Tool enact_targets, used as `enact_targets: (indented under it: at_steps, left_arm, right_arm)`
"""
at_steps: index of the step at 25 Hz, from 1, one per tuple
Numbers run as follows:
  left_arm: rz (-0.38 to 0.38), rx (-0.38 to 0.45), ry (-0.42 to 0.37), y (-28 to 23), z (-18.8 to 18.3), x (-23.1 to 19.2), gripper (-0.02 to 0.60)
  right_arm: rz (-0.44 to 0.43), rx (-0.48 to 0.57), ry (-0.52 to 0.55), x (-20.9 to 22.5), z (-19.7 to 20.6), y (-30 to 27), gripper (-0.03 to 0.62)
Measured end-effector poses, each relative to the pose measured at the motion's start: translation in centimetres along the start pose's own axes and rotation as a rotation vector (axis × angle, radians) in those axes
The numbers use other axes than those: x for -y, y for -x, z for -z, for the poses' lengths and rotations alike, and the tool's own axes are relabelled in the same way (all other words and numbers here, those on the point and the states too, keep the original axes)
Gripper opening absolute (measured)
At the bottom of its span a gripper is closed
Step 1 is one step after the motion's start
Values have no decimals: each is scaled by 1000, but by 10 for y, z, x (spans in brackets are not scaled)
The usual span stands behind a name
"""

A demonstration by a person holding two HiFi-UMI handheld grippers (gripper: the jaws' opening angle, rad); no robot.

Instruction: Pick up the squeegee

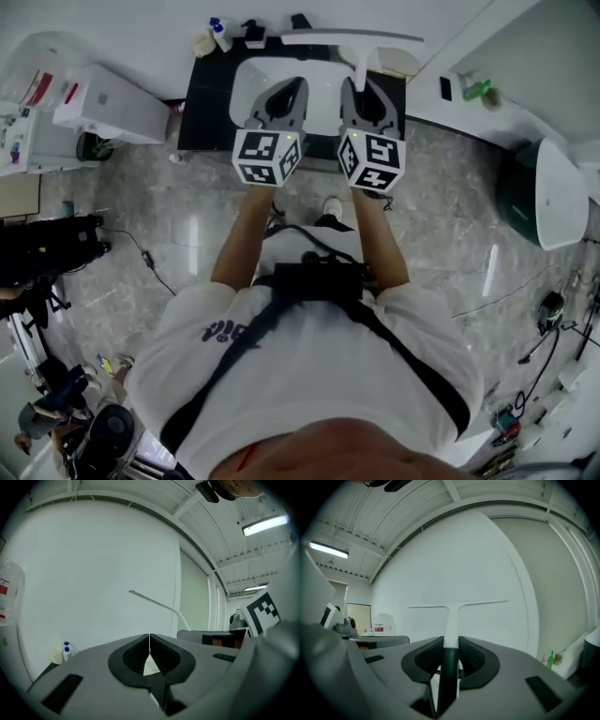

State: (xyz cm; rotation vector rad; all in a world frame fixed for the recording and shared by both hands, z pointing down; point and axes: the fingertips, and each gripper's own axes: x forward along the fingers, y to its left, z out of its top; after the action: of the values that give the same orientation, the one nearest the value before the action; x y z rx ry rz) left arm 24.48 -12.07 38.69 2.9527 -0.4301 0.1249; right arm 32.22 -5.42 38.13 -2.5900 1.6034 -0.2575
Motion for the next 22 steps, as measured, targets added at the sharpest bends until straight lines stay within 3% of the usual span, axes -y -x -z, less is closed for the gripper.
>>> enact_targets:
  at_steps: [5, 10, 22]
  left_arm:
    - [83, -55, -5, -46, 29, 54, 14]
    - [121, -129, 16, -72, 70, 82, 14]
    - [109, -301, 84, -94, 173, 69, 14]
  right_arm:
    - [121, -48, -21, 81, 22, 16, 101]
    - [193, -148, -47, 129, 66, 25, 101]
    - [261, -464, -108, 177, 223, 16, 101]
